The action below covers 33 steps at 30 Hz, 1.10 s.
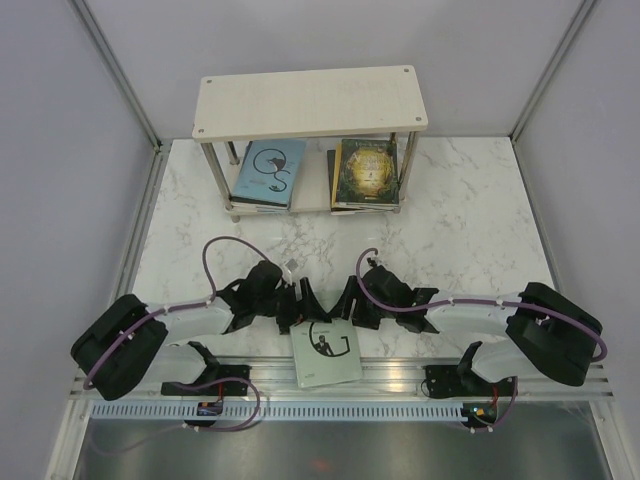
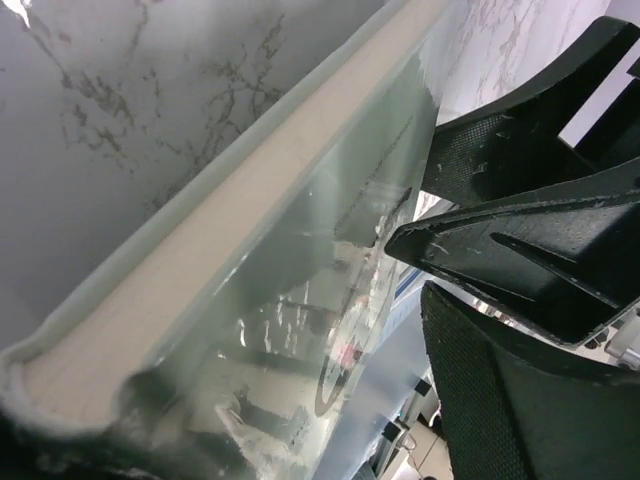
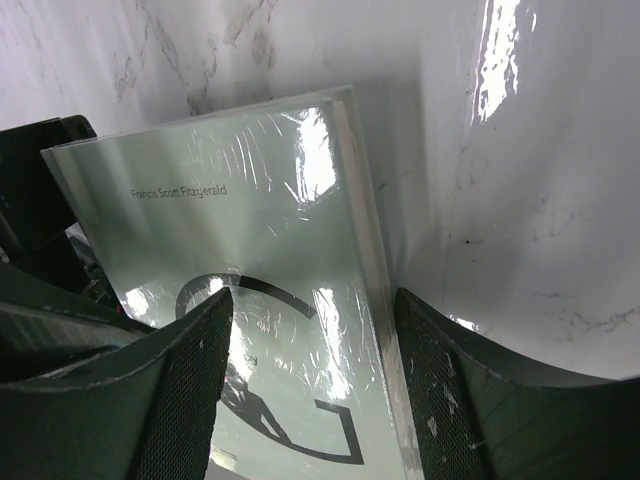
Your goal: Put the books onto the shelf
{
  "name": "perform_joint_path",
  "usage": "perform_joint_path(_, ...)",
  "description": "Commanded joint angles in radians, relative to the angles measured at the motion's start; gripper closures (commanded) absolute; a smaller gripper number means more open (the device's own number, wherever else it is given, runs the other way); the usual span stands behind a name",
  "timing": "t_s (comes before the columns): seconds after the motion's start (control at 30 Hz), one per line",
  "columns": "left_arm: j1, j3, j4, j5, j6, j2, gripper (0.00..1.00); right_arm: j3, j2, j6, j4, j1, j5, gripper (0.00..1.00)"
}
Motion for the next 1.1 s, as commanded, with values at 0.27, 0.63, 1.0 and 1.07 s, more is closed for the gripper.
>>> perform_joint_path(0.27,-0.019,-0.053,-0.014,-0.124,-0.008,-0.066,0.98,-0.021,-0.019,0.029,-0.068,0.02,0.036,0.31)
perform_joint_path(0.63,0.038,0.091,-0.27,-0.172,0.108,-0.24,0.98,0.035,-0.353,-0.061,-0.255,0.021,0.231,0.13)
perform_joint_path(1.0,0.433,0.269,-0.277,0.227,0.184,-0.296,0.98,-0.087,-0.347,-0.011,0.152,0.02,0.069,0.05)
perform_joint_path(1.07,0.475,0.295,-0.243,0.298,0.17,-0.299,0.98,-0.103,-0.307,-0.007,0.238,0.018,0.068,0.05)
